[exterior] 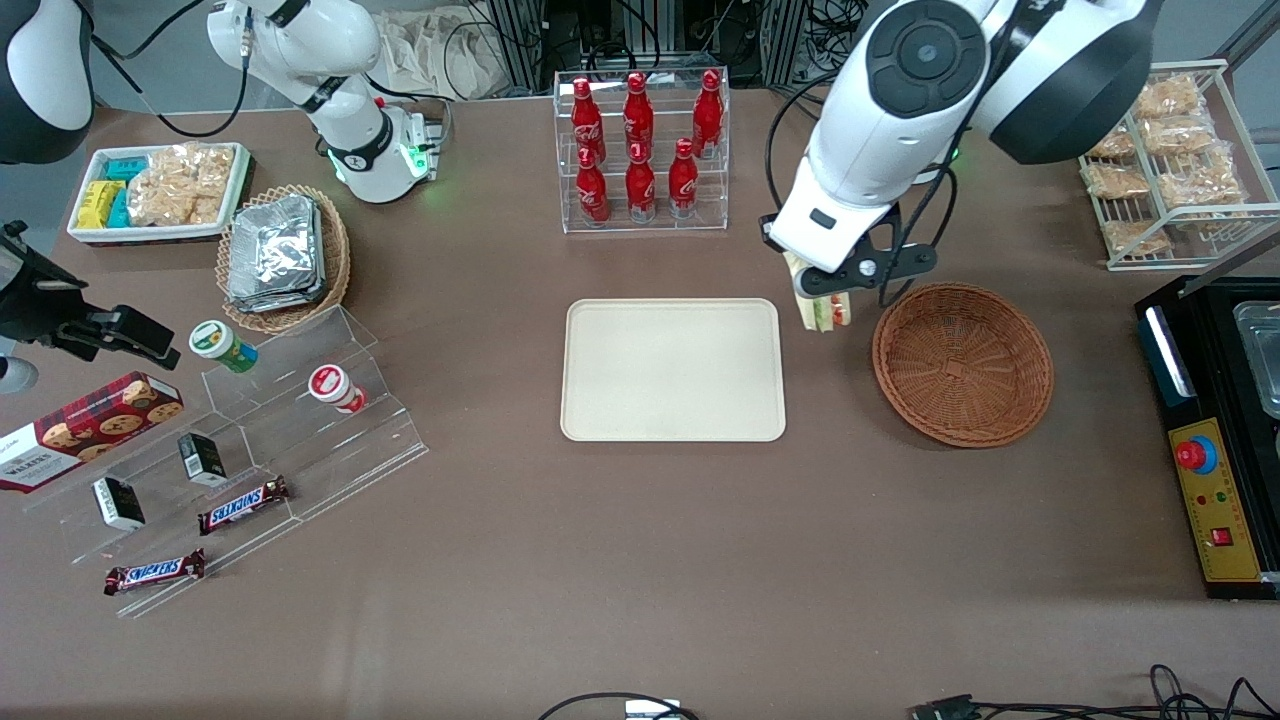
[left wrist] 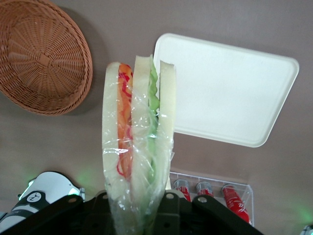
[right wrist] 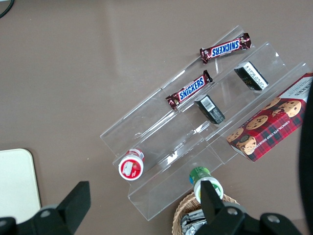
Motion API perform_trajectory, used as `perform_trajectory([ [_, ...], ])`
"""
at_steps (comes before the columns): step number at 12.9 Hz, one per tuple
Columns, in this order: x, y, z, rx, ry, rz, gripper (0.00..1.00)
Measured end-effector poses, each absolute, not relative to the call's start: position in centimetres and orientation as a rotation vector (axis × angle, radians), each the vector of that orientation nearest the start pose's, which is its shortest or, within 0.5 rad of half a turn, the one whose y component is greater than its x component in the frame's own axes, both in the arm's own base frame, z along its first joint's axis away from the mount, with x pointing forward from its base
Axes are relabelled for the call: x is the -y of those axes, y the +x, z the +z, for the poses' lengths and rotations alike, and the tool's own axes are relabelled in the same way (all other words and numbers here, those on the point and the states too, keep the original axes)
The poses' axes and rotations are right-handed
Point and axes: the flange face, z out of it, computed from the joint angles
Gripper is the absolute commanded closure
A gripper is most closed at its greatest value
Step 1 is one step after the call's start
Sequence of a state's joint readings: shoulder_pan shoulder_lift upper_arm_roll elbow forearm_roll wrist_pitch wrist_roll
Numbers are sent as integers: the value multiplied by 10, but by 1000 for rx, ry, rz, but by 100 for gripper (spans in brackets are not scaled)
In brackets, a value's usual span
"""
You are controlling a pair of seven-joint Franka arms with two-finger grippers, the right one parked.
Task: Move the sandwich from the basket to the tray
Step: 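Lift the sandwich out of the basket and carry it toward the tray, then lower the sandwich onto the white tray and open the left gripper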
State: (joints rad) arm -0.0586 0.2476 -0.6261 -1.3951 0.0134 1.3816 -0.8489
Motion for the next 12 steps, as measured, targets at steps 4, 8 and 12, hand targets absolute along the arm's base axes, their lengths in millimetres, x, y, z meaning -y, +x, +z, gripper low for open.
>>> perform_trajectory([
  [4,366,475,478,215,-3059,370,100],
  [8,367,457,368,106,-3111,302,100],
  [12,353,444,283,-82,-3079,257,100],
])
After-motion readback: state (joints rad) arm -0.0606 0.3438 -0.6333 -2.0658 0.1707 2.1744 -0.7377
